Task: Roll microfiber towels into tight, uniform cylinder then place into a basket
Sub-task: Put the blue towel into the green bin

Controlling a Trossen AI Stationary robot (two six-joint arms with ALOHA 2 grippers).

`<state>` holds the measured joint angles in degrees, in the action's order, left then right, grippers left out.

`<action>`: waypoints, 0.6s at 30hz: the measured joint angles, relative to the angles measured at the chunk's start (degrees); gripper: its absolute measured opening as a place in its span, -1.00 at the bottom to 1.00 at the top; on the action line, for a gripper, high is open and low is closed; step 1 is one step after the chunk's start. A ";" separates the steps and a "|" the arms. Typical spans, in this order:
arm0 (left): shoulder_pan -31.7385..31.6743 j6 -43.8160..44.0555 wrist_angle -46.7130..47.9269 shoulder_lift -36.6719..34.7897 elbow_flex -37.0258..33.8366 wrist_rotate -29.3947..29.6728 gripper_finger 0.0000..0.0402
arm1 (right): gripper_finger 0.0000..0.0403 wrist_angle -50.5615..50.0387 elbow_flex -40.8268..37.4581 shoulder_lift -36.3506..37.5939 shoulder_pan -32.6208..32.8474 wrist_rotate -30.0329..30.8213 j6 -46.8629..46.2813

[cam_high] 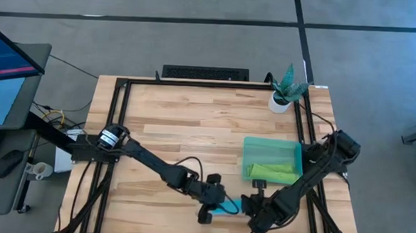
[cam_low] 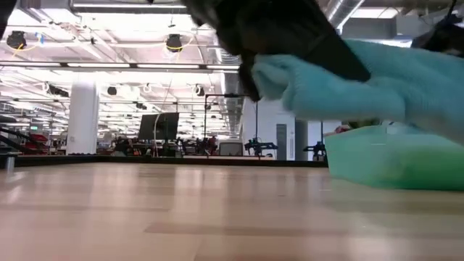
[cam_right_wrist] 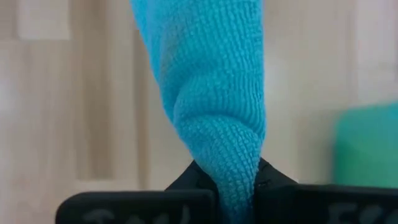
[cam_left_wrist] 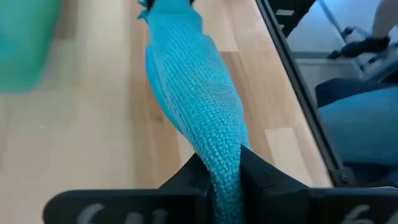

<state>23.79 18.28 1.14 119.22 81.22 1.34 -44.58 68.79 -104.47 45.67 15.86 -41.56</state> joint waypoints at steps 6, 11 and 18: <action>-3.03 -5.86 4.40 -0.02 5.29 -0.01 -0.93 | -0.85 -8.83 0.02 4.47 0.55 3.28 -1.06; -5.38 -10.04 6.42 -0.13 8.28 0.04 -0.91 | -0.84 -15.46 0.09 8.71 1.33 6.08 -2.04; -10.68 -12.19 8.44 -0.20 10.96 2.45 -0.93 | -0.84 -23.16 0.15 14.22 0.49 8.89 -2.15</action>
<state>13.11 6.09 9.58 119.02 92.18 3.80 -67.74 68.95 -90.26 46.16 24.75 -43.71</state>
